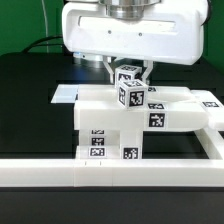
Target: Assemble chair
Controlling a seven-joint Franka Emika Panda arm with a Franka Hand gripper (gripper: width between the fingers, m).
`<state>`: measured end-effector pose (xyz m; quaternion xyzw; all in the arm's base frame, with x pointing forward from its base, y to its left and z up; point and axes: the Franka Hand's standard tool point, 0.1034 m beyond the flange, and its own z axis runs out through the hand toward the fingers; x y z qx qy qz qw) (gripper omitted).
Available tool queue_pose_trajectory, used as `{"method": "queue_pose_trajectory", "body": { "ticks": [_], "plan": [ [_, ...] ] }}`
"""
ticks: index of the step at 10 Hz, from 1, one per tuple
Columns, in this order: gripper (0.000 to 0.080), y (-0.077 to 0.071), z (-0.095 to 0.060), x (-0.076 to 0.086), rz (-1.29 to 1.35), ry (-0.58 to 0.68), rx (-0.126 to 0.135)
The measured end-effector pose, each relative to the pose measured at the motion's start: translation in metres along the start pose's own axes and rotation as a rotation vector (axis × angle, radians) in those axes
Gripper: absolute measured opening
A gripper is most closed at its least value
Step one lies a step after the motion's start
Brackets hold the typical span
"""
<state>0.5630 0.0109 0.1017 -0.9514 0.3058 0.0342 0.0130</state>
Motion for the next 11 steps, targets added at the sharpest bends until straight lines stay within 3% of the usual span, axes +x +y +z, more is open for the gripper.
{"method": "queue_pose_trajectory", "body": {
  "ticks": [6,7,8,9,10,11],
  "plan": [
    [0.0284,-0.0011,-0.0003,0.0005,0.392,-0.011,0.011],
    [0.0361,-0.0010,-0.0003,0.0005,0.382,-0.011,0.011],
    [0.0497,-0.0010,-0.0003,0.0005,0.354,-0.011,0.011],
    [0.0497,-0.0016,-0.0001,-0.0003,0.340,-0.009,0.006],
    [0.0621,-0.0017,0.0000,-0.0012,0.308,-0.008,-0.001],
    [0.0641,-0.0015,-0.0001,-0.0002,0.161,-0.003,0.000]
  ]
}}
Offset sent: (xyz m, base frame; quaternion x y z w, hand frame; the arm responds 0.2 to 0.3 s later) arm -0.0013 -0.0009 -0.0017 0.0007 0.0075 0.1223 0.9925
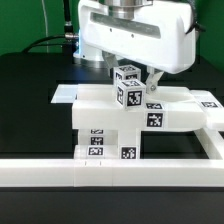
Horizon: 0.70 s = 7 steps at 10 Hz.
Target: Assemble chair
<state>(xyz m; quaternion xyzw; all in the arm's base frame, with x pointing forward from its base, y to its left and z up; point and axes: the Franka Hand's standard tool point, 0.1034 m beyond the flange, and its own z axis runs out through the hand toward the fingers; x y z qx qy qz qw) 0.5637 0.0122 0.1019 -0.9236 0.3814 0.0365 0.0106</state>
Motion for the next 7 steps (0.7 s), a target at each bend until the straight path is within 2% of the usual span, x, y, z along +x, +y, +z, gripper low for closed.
{"method": "queue_pose_trajectory", "body": {
  "ticks": [7],
  "plan": [
    [0.0649,0.0009,0.0002,0.0007,-0.632,0.012,-0.032]
  ]
}}
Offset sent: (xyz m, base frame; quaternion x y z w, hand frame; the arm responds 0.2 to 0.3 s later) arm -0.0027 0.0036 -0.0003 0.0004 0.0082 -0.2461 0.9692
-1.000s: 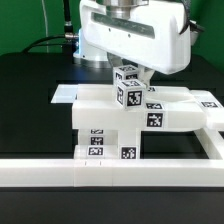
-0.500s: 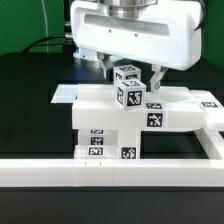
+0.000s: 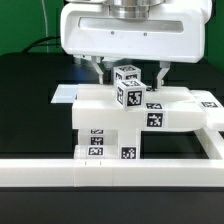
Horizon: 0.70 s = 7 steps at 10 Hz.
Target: Assemble chair
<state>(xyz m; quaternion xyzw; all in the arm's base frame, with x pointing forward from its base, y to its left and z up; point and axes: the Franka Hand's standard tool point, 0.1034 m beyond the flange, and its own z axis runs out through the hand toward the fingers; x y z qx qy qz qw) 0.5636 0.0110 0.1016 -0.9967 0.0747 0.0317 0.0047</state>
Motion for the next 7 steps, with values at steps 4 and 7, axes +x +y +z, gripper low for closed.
{"method": "queue_pose_trajectory", "body": {
  "ticks": [4,7],
  "plan": [
    [0.0649,0.0032,0.0006,0.0001,-0.291,-0.003,-0.015],
    [0.0547,0.0050,0.0009,0.0000,-0.398,-0.005,-0.024]
  ]
}}
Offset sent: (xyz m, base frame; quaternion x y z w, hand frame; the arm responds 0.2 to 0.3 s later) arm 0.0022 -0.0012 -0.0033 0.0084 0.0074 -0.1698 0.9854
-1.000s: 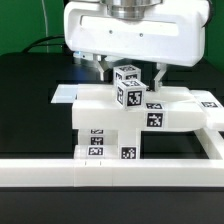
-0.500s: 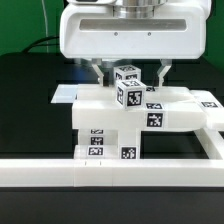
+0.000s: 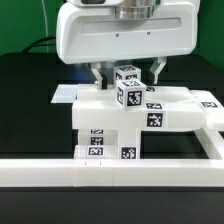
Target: Assemble chair
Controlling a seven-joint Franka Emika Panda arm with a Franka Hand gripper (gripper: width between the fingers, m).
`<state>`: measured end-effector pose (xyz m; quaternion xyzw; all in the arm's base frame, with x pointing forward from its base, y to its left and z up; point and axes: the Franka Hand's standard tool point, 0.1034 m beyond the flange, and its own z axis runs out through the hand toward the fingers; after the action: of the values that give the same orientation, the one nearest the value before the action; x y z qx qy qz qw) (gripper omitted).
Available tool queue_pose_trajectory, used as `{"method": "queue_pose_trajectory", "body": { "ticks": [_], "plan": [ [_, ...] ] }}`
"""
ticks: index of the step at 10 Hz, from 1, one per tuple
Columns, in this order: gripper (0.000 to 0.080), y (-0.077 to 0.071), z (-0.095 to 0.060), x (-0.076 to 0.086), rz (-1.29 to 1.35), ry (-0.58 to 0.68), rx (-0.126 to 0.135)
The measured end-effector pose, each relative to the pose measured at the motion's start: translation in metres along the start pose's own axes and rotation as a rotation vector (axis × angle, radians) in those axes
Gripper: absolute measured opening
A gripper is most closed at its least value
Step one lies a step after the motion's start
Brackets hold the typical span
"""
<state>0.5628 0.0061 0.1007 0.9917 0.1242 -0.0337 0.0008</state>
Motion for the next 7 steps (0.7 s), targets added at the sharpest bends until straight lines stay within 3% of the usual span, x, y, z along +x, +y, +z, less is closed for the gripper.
{"method": "queue_pose_trajectory", "body": {
  "ticks": [1,3,7],
  "plan": [
    [0.0547,0.0002,0.0000,0.0000,0.002,0.000,0.000],
    [0.0272,0.0006,-0.0005,0.0002,0.011,0.001,0.000],
    [0.0268,0.0010,0.0000,0.0002,0.191,0.006,0.015]
  ]
}}
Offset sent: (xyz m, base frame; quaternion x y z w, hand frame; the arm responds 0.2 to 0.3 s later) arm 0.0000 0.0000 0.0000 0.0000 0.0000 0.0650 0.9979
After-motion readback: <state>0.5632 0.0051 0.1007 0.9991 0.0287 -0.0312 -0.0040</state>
